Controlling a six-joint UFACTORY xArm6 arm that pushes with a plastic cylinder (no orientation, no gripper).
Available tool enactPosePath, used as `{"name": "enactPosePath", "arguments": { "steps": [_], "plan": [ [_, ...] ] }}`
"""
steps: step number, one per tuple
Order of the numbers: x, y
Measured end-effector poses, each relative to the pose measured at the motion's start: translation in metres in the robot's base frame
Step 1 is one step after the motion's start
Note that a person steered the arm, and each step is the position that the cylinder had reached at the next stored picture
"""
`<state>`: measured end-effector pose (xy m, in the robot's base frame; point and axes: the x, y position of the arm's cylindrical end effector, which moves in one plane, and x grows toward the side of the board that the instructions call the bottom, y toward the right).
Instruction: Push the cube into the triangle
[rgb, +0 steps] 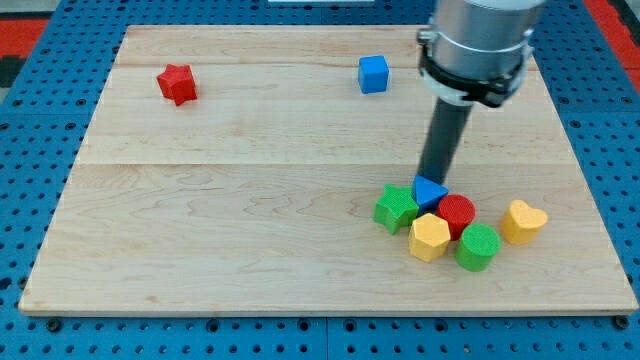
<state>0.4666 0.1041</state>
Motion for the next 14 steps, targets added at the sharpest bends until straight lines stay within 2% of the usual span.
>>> {"name": "enactPosePath", "arguments": {
  "steps": [1, 2, 3, 4, 5, 6, 7, 8, 10, 11, 12, 13, 14],
  "plan": [
    [-0.009, -0.06],
    [-0.022, -0.088],
    [-0.072, -0.145],
    [-0.15, -0.161],
    [-0.22, -0.128],
    [-0.206, -0.021],
    [-0.15, 0.004],
    [-0.223, 0.015],
    [-0.164, -0.002],
    [-0.199, -0.033],
    [-0.16, -0.051],
    [-0.083, 0.022],
    [-0.065, 0.03]
  ]
}}
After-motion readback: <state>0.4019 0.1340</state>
